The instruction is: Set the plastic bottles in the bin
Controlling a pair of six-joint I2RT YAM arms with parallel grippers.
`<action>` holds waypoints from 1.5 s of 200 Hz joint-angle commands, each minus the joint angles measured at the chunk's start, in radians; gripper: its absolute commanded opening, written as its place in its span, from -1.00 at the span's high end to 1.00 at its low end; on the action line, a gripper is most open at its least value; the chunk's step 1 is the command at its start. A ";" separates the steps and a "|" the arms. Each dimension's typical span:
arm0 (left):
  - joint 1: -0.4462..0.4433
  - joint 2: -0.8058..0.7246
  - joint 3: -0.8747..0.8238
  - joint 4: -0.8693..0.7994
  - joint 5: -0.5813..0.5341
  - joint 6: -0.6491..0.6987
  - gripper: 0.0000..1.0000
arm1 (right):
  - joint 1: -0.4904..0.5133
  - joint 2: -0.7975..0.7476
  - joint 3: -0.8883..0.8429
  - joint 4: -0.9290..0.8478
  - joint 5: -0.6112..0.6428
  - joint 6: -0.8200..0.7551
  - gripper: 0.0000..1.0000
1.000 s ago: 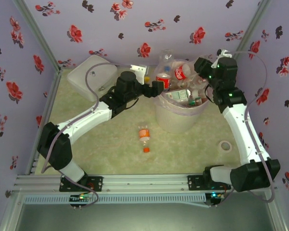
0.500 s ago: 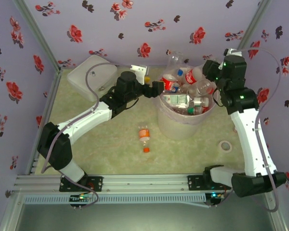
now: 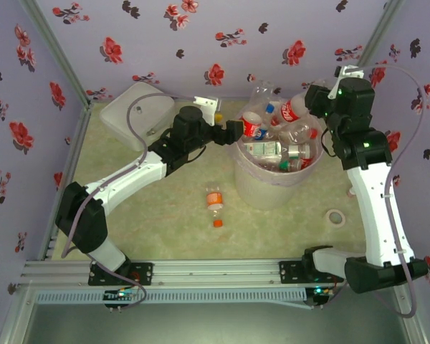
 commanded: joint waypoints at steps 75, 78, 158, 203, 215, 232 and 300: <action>0.007 -0.018 -0.014 -0.080 -0.078 0.050 -0.78 | 0.017 0.162 -0.244 0.046 -0.374 0.099 0.54; 0.007 -0.018 -0.014 -0.083 -0.080 0.051 -0.78 | 0.018 0.166 -0.244 0.047 -0.381 0.101 0.53; 0.040 -0.127 0.002 -0.180 -0.141 0.088 -0.88 | 0.006 0.176 0.072 -0.178 -0.266 -0.012 -0.48; 0.044 -0.210 0.018 -0.280 -0.161 0.148 -0.98 | -0.024 0.188 0.255 -0.291 -0.187 -0.076 -0.91; 0.046 -0.235 0.006 -0.305 -0.164 0.154 -1.00 | -0.029 0.183 0.274 -0.301 -0.182 -0.077 -0.94; 0.050 -0.267 -0.029 -0.361 -0.172 0.138 -0.99 | -0.035 0.166 0.287 -0.302 -0.176 -0.075 -0.94; -0.069 -0.356 -0.435 -0.374 -0.173 -0.333 -0.93 | -0.048 0.023 0.132 -0.155 -0.169 0.003 -0.91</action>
